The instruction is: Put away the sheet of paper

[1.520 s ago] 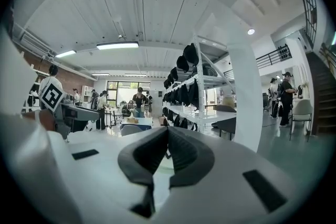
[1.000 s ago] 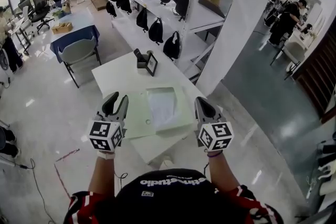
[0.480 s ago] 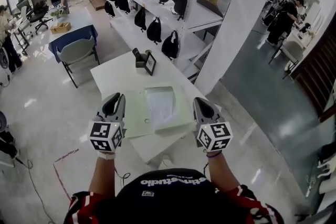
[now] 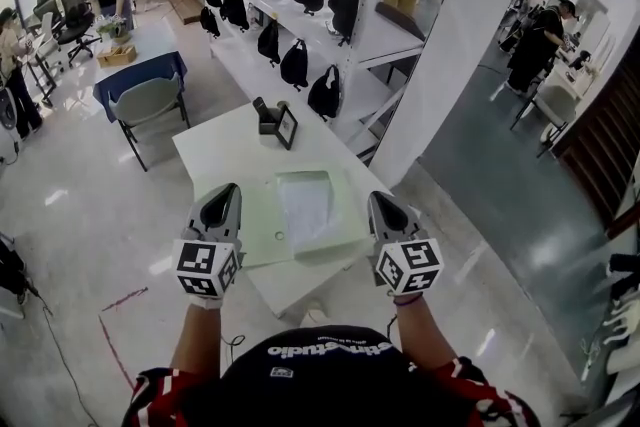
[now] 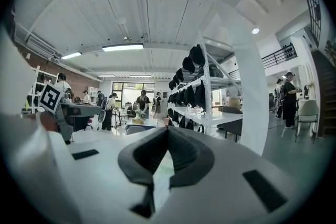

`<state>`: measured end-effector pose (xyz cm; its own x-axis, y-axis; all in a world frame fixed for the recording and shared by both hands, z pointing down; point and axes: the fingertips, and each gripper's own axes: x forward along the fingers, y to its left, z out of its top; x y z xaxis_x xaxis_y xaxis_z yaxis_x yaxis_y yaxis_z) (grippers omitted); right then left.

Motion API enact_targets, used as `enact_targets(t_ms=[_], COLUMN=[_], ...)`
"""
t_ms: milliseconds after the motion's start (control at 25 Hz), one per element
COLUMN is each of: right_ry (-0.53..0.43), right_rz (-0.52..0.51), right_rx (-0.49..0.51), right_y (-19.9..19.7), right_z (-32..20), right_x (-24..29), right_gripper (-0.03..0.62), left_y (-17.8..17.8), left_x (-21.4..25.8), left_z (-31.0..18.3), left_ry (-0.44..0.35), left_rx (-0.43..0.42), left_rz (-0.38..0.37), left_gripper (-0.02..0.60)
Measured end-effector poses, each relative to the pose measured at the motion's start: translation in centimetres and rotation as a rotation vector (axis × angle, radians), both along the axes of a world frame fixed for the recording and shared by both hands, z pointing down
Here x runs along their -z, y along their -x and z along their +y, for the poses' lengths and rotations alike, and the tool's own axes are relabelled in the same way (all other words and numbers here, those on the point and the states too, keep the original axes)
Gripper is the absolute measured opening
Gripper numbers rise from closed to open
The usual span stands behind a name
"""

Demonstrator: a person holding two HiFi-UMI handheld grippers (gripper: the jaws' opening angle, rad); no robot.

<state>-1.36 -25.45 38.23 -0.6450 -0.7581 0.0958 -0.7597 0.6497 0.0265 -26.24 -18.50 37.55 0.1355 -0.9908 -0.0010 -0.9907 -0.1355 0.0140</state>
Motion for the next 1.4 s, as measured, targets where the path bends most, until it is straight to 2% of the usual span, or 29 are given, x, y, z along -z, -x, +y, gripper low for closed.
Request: enact_targets(t_ms=[440,880,1400], right_ry=[-0.012,-0.013,-0.013], right_rz=[-0.005,0.002,0.0], right_rx=[0.013,0.021,0.019], right_y=[0.07,0.53,0.5], right_z=[0.42,0.4,0.52], right_x=[0.04,0.23,0.2], right_gripper=[-0.003,-0.005,-0.005], left_y=[0.08,0.25,-0.15], left_x=[0.49,0.29,-0.2], left_z=[0.46,0.38,0.09], left_ry=[-0.041,-0.031,-0.009], left_rx=[0.015,0.014,0.001], left_rz=[-0.013,0.0,-0.032], left_gripper=[0.008,0.008,0.008])
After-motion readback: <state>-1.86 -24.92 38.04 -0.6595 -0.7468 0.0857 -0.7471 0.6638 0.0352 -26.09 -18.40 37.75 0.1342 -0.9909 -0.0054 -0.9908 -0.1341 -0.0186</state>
